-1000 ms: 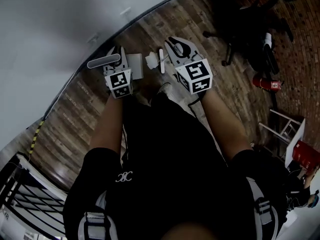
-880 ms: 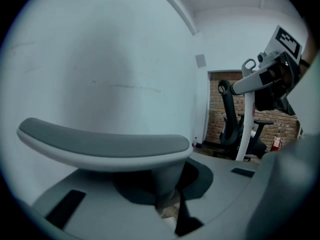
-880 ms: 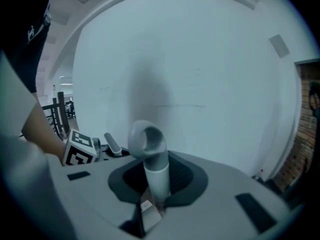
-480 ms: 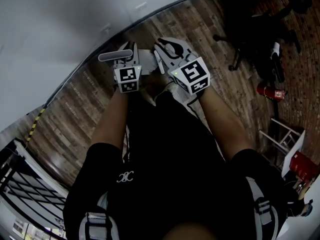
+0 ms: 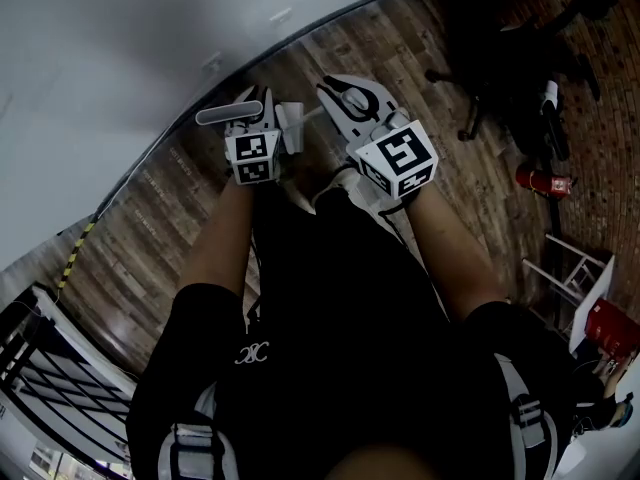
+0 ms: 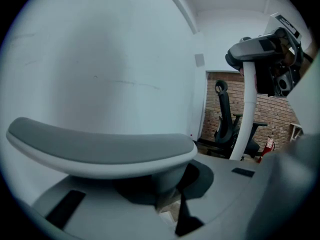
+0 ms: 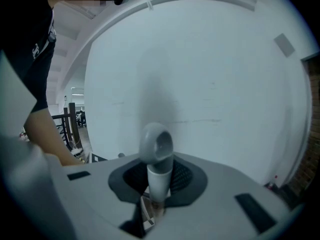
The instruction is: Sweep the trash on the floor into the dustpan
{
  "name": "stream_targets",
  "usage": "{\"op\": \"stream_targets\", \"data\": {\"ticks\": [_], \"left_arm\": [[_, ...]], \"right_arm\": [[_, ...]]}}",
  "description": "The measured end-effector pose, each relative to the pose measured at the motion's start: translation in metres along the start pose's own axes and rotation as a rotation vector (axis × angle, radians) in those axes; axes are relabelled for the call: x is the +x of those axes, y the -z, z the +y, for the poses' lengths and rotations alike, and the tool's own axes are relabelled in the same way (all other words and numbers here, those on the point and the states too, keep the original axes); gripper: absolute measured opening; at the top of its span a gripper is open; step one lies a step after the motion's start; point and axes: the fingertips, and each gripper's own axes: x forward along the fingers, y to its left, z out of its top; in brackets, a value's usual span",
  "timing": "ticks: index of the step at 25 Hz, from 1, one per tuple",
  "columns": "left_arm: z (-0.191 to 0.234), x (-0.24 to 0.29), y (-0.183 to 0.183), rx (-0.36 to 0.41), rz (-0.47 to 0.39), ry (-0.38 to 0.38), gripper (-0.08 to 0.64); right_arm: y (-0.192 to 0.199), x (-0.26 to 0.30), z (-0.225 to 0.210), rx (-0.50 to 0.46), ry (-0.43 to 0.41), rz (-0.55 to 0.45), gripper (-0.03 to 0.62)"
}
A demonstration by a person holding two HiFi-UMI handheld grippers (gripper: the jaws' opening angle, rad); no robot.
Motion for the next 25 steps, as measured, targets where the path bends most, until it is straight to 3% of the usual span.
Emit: {"op": "stream_targets", "data": {"ticks": [4, 8, 16, 25], "left_arm": [[0.008, 0.005, 0.000, -0.014, 0.032, -0.001, 0.054], [0.007, 0.010, -0.015, -0.052, 0.074, 0.007, 0.057], [-0.025, 0.008, -0.118, 0.056, 0.041, 0.054, 0.046], [-0.073, 0.002, -0.210, 0.102, -0.054, 0.065, 0.046]], "right_arm": [[-0.008, -0.023, -0.012, 0.009, 0.057, -0.007, 0.061], [-0.014, -0.053, -0.042, 0.055, 0.168, -0.016, 0.060], [-0.007, -0.108, -0.096, 0.088, 0.335, 0.012, 0.061], [-0.004, -0.168, -0.164, 0.149, 0.582, -0.024, 0.061]]}}
